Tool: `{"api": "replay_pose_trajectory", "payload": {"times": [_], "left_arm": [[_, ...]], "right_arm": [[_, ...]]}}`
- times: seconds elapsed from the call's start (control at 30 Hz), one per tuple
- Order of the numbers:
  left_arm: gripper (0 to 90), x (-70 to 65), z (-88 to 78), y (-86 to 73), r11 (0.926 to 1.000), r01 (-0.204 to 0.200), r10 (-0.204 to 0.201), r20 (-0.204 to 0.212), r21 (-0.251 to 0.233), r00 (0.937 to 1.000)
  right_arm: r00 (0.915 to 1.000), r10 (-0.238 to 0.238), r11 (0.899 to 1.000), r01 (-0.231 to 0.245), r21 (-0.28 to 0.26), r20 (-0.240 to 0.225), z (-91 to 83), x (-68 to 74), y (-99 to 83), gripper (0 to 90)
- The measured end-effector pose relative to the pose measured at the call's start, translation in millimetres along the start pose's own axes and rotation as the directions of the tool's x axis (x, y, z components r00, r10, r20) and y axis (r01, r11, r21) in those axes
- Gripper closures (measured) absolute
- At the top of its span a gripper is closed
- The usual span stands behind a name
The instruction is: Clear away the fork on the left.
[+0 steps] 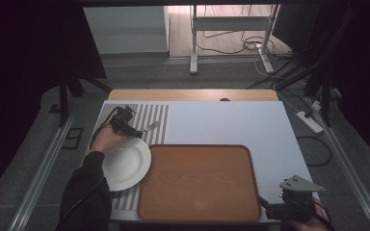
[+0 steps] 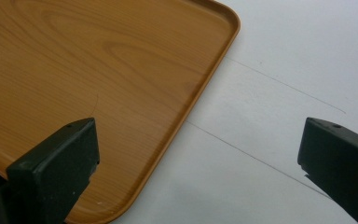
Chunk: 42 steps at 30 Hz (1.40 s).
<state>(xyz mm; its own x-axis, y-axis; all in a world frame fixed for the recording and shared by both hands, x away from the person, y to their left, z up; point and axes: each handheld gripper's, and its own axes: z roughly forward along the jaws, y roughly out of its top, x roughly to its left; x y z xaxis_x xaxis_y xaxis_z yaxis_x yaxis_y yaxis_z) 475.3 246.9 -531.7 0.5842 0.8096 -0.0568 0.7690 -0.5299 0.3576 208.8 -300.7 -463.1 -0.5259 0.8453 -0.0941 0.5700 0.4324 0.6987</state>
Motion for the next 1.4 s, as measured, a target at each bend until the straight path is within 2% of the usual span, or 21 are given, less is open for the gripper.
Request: {"api": "replay_pose_trajectory", "payload": {"times": [0.1, 0.23, 0.37, 0.43, 0.73, 0.9, 1.2, 1.4], "left_arm": [[18.8, 1.2, -2.5, -2.0, 0.9999, -0.001, 0.001, 0.002, -0.015, 1.0000], [43.6, 6.0, -8.6, -8.5, 0.9990, -0.008, 0.008, 0.010, -0.045, 0.9999], [69.5, 12.4, -11.6, -13.5, 0.9980, 0.015, -0.014, 0.017, -0.061, 0.9998], [81.3, 14.4, -11.9, -15.1, 0.9979, 0.014, -0.013, 0.024, -0.063, 0.9996], [84.9, 22.2, -12.8, -16.8, 0.9957, 0.049, -0.043, 0.077, -0.079, 0.9961], [84.9, 20.8, -19.5, -13.1, 0.9892, 0.060, -0.047, 0.097, -0.134, 0.9941], [84.9, 6.6, -21.6, 1.2, 0.9903, 0.008, 0.006, 0.101, -0.139, 0.9949], [84.8, -8.7, -20.0, 13.1, 0.9891, -0.021, 0.038, 0.115, -0.146, 0.9926]], "right_arm": [[1.0000, -0.001, 1.000, 0.001, 0.000, 0.000, 0.0, -0.1, 0.0, 0.0], [1.0000, -0.002, 1.000, 0.002, 0.001, 0.000, 0.0, 0.2, 0.0, 0.0], [1.0000, -0.003, 1.000, 0.003, 0.002, -0.001, 0.2, 0.3, 0.1, 0.0], [1.0000, -0.005, 1.000, 0.005, 0.002, 0.000, 0.2, 0.3, 0.0, 0.0], [1.0000, -0.005, 1.000, 0.005, 0.002, -0.001, 0.2, 0.3, 0.1, 0.0], [1.0000, -0.007, 1.000, 0.007, 0.004, 0.000, 0.2, 0.4, 0.2, 0.0], [1.0000, -0.005, 1.000, 0.005, 0.002, 0.001, 0.2, 0.3, 0.1, 0.0], [1.0000, -0.004, 1.000, 0.004, 0.001, 0.000, 0.1, 0.3, 0.0, 0.0]]}}
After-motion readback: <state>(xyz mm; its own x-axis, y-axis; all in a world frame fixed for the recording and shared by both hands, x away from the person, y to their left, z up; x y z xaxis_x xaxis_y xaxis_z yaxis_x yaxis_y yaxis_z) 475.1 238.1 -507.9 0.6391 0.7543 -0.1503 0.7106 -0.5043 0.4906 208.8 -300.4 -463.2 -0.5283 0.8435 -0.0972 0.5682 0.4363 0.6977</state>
